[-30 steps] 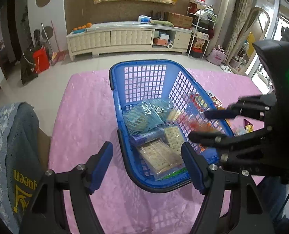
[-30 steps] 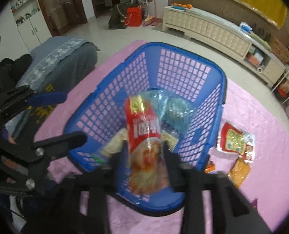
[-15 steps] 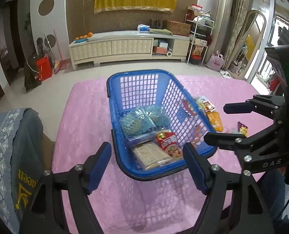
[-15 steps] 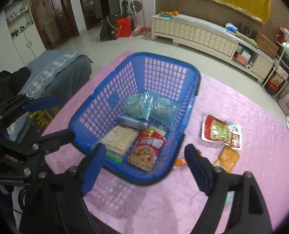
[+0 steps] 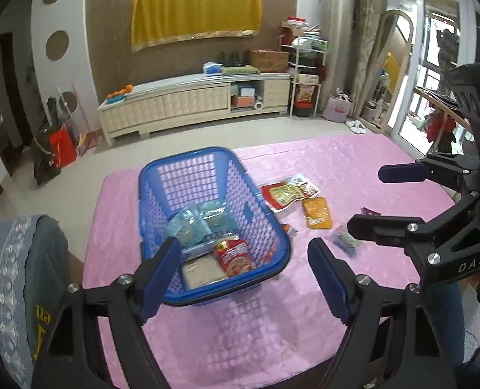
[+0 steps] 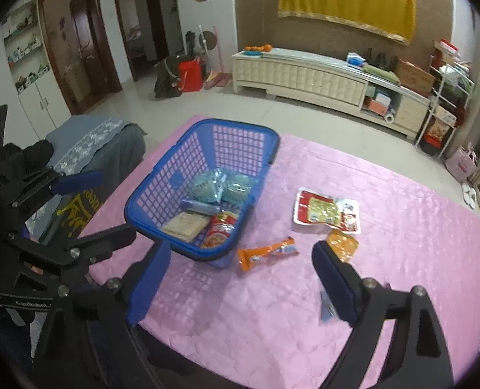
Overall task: Organize snacks
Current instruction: 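Withdraw both tools from the basket toward the remaining snacks, then close the left tool on the clear blue-striped biscuit bag, then grasp the purple chip bag with the right tool while the left tool lifts the biscuit bag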
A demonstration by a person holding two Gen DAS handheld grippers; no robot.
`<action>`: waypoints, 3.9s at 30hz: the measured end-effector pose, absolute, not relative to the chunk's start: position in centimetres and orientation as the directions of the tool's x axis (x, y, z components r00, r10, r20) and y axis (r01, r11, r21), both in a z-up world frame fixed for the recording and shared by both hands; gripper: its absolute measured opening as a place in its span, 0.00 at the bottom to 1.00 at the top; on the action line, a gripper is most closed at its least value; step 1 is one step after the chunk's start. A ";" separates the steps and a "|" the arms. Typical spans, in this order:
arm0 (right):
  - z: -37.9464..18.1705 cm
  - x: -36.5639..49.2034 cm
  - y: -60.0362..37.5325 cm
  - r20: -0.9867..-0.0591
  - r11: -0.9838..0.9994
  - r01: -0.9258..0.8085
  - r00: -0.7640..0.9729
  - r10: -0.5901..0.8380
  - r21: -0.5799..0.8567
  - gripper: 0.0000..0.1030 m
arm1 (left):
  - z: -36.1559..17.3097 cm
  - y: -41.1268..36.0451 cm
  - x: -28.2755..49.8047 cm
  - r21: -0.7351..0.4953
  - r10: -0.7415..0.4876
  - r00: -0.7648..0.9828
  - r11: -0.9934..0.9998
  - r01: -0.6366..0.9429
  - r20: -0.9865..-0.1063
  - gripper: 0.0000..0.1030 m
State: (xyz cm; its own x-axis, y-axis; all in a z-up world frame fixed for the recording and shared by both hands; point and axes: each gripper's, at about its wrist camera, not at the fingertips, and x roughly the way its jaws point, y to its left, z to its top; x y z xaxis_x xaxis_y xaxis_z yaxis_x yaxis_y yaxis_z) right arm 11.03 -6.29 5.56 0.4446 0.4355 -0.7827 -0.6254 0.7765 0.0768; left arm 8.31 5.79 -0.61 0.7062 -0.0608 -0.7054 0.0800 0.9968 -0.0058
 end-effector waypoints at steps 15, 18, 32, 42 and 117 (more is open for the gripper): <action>3.8 12.7 -16.2 -0.796 0.855 -0.504 0.466 0.387 0.121 0.96 | -1.5 -1.5 12.0 0.004 -0.118 0.676 0.985 0.175 -0.728 0.79; 2.6 13.5 -18.1 -0.808 0.870 -0.479 0.464 0.363 0.116 0.96 | -2.6 -3.3 13.1 0.001 -0.132 0.653 0.980 0.199 -0.745 0.79; -4.7 17.5 -25.1 -0.849 0.926 -0.366 0.456 0.266 0.093 0.96 | -9.9 -10.6 18.4 -0.022 -0.200 0.516 0.944 0.330 -0.833 0.79; -9.6 19.4 -27.7 -0.872 0.955 -0.283 0.441 0.211 0.088 0.96 | -15.2 -14.0 21.6 -0.042 -0.259 0.388 0.873 0.486 -0.885 0.79; -14.1 23.2 -21.1 -0.910 0.963 -0.264 0.383 0.160 0.058 0.60 | -18.1 -9.7 24.4 -0.043 -0.181 0.470 0.957 0.288 -0.864 0.50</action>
